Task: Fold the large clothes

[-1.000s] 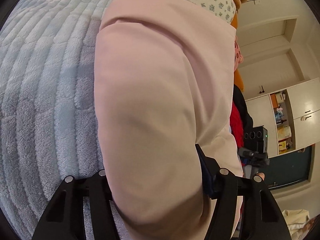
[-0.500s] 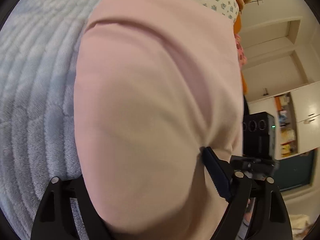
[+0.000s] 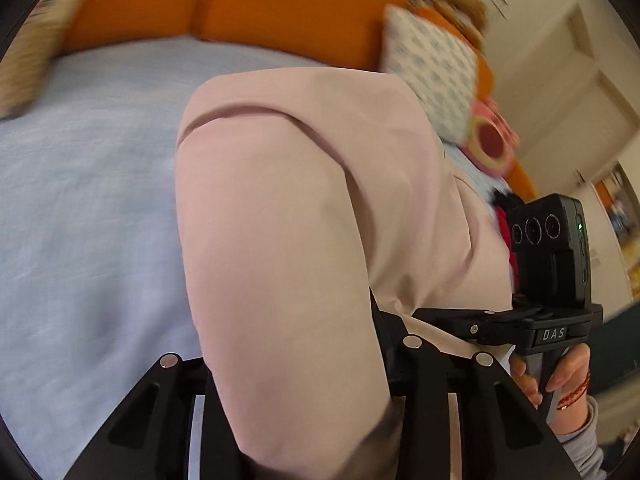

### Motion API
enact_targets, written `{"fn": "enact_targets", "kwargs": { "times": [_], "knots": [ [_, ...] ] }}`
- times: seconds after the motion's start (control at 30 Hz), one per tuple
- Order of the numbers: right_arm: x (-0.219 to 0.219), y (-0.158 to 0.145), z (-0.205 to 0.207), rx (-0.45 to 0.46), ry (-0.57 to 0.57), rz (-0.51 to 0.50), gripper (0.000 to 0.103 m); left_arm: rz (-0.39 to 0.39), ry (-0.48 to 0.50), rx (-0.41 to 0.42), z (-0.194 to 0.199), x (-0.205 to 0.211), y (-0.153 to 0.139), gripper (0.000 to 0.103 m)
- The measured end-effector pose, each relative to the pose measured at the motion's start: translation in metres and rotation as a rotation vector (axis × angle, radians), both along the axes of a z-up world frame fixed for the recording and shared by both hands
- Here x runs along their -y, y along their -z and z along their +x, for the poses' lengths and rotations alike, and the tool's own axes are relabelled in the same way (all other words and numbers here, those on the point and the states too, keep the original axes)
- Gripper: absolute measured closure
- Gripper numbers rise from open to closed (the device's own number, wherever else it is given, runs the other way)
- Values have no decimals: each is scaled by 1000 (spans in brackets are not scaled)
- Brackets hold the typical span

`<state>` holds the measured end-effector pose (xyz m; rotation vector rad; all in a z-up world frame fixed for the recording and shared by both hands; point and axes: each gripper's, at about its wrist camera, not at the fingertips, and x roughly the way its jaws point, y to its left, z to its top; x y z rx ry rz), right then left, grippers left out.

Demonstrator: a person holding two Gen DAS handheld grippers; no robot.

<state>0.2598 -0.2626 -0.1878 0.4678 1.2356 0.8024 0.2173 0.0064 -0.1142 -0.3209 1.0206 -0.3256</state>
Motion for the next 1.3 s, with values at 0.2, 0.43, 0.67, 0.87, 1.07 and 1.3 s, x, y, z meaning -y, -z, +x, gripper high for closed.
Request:
{"fn": "enact_targets", "kwargs": {
  "times": [0.2,0.43,0.67,0.87,1.07,1.3],
  "knots": [
    [-225,-10,-8,23,-272,44,53,57,-277,9,-101,-185,-25,65],
    [-403,5,-38,26,-480,-16,53,28,-496,-15,-190,-321,-2,65],
    [-463,52,-50,43,-509,-96,53,17,-584,5,-217,-368,54,65],
    [-466,92,-81,63,-492,-231,33,12,-637,-59,-225,-378,109,45],
    [-441,82,-71,102,-471,-307,12,13,-692,-73,-242,-384,102,12],
    [-368,2,-77,418,-302,-458,12,370,-812,27,-287,-353,27,12]
  ]
}}
